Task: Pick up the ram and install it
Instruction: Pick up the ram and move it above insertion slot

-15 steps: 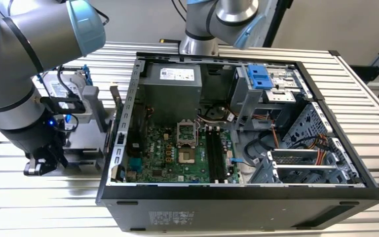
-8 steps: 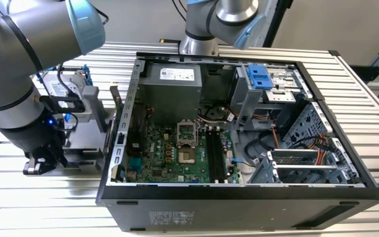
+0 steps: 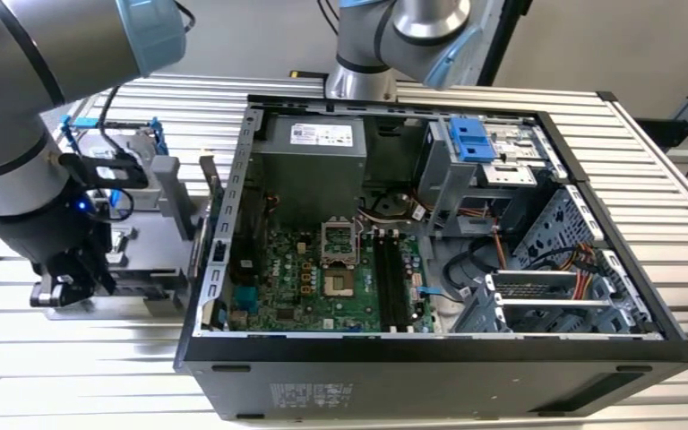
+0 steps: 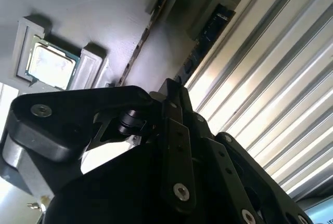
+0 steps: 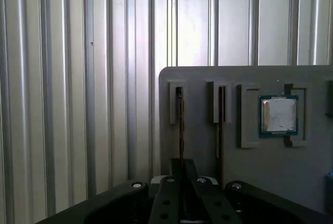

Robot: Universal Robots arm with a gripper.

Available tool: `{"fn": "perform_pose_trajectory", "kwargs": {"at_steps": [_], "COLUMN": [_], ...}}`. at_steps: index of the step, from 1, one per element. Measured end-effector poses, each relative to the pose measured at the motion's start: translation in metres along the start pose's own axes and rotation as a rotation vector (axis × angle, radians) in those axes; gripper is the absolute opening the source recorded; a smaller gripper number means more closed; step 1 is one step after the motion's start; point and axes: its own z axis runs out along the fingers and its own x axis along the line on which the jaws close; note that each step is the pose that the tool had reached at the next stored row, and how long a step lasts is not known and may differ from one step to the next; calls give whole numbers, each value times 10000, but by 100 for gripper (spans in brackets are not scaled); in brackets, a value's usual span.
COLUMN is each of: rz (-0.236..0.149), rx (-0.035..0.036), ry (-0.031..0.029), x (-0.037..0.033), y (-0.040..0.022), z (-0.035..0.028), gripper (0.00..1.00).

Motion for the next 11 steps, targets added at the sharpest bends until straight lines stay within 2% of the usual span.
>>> {"fn": "perform_pose_trajectory", "kwargs": {"at_steps": [7,11], "rz": [-1,0], "rx": [-1,4], "ry": [1,0], "x": [-4,-5], "y": [3,7], "z": [-176,-233], "gripper": [0,0]}}
